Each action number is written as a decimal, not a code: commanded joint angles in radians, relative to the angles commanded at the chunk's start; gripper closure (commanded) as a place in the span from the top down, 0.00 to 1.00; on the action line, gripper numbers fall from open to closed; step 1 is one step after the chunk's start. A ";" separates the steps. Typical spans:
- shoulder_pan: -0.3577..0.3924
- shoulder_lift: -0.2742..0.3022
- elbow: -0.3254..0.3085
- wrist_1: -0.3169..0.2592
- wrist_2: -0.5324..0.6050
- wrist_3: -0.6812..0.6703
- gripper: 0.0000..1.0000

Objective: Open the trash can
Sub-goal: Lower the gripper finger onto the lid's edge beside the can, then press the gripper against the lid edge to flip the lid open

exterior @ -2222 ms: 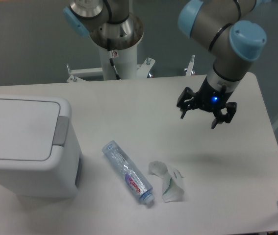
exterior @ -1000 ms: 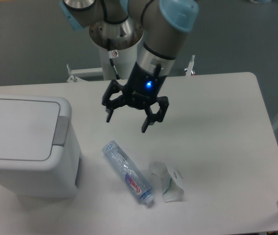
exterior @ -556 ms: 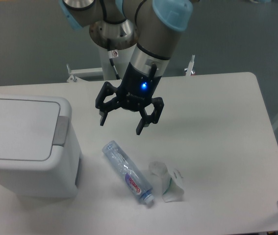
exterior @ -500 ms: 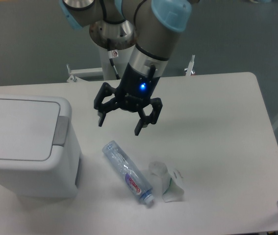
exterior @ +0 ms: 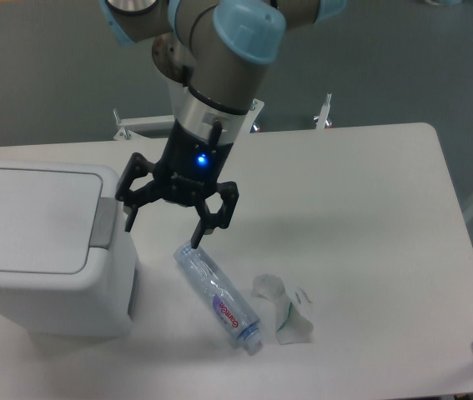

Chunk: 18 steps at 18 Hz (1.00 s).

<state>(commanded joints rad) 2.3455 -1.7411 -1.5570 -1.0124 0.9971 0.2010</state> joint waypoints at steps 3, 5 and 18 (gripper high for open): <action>-0.008 0.002 -0.017 0.000 0.006 0.000 1.00; -0.009 -0.002 -0.015 0.000 0.006 0.000 1.00; -0.012 0.043 -0.075 -0.002 0.020 0.002 1.00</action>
<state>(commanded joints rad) 2.3332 -1.6981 -1.6322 -1.0139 1.0170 0.2025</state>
